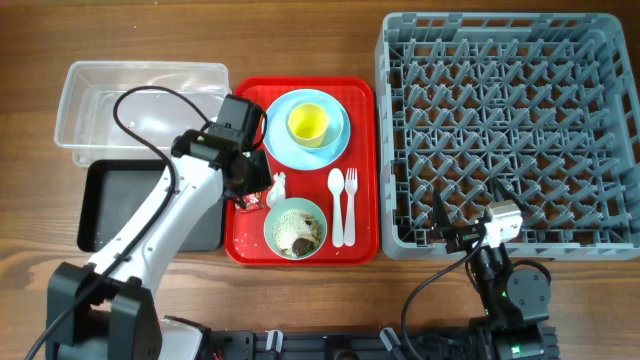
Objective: Sort waste into correct bins and load items into the dishwasher rack
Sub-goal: 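Move the left gripper over the red snack wrapper on the red tray, then grasp the red snack wrapper with the left gripper and lift, then carry the wrapper left and drop it into the clear bin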
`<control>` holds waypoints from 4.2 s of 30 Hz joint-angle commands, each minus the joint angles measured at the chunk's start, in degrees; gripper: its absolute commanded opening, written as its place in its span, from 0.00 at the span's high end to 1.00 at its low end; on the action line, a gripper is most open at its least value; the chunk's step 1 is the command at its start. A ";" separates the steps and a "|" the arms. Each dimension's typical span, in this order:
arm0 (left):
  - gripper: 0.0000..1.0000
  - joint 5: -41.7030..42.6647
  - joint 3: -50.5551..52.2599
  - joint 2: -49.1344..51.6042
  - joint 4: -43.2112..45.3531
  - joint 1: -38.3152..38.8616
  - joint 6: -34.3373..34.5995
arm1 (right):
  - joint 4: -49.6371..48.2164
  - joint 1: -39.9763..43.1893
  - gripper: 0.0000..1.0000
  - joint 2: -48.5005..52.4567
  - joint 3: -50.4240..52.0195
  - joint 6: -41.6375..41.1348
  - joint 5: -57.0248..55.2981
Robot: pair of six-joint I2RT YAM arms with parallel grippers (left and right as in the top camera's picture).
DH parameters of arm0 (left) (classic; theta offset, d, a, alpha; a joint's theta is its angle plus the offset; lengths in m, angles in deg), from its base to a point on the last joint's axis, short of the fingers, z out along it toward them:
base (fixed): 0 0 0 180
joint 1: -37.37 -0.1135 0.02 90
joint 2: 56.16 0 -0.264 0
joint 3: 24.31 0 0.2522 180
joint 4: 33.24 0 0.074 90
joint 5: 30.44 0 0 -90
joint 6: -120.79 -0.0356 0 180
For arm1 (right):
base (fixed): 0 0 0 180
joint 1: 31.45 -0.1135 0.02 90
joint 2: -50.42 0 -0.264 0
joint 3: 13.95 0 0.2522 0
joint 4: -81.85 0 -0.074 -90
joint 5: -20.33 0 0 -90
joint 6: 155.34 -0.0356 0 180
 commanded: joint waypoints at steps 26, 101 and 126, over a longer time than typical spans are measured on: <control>0.60 -6.78 10.10 0.42 9.88 0.15 2.23 | -0.15 0.24 0.00 -0.20 0.07 0.57 0.66; 0.96 -4.96 10.32 10.69 19.08 0.22 1.77 | -0.15 0.24 0.00 -0.20 0.07 0.57 0.66; 0.96 -16.39 3.65 -7.91 35.01 -12.37 1.86 | -0.15 0.24 0.00 -0.20 0.07 0.59 0.66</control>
